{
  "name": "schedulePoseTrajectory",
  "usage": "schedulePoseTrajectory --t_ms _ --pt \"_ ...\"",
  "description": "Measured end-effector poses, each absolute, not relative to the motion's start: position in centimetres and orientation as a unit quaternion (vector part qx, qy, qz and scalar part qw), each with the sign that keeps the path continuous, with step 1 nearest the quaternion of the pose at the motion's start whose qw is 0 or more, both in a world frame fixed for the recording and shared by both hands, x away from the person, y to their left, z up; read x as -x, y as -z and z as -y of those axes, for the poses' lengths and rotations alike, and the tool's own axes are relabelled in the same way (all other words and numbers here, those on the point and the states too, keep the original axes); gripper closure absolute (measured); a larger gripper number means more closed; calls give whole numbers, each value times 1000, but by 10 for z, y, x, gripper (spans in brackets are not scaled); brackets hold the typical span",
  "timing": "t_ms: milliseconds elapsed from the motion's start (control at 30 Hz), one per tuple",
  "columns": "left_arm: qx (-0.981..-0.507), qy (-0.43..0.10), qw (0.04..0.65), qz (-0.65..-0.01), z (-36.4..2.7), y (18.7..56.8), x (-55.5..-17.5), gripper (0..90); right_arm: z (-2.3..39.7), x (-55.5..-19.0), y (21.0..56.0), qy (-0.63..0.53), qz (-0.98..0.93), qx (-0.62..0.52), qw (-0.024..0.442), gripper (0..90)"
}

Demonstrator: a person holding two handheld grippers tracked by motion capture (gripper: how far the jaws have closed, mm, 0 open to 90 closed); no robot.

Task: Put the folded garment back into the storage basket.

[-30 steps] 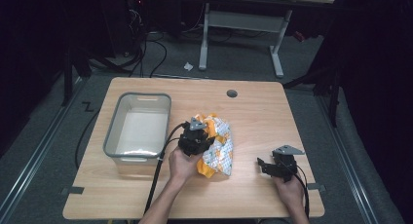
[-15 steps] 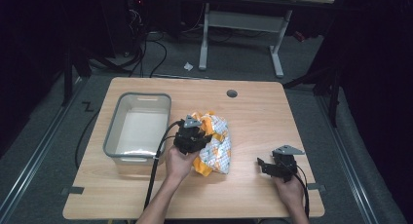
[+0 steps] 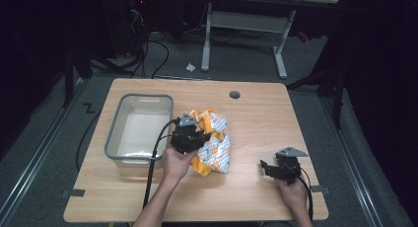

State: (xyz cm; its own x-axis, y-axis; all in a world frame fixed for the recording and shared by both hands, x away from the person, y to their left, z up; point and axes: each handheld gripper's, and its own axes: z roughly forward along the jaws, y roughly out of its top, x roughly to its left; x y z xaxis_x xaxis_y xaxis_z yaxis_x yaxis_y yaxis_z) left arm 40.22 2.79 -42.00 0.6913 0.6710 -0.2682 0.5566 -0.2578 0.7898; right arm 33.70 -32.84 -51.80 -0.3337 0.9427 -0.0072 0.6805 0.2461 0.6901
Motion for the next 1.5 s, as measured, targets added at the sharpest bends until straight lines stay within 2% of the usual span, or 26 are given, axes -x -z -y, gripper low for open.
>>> schedulePoseTrajectory --t_ms 767,1500 --pt "-771 -54 497 -396 -58 393 -405 752 328 -337 518 -302 -759 -535 217 284" --pt "-766 -80 497 -401 -84 374 -404 753 328 -337 518 -302 -759 -534 218 284"
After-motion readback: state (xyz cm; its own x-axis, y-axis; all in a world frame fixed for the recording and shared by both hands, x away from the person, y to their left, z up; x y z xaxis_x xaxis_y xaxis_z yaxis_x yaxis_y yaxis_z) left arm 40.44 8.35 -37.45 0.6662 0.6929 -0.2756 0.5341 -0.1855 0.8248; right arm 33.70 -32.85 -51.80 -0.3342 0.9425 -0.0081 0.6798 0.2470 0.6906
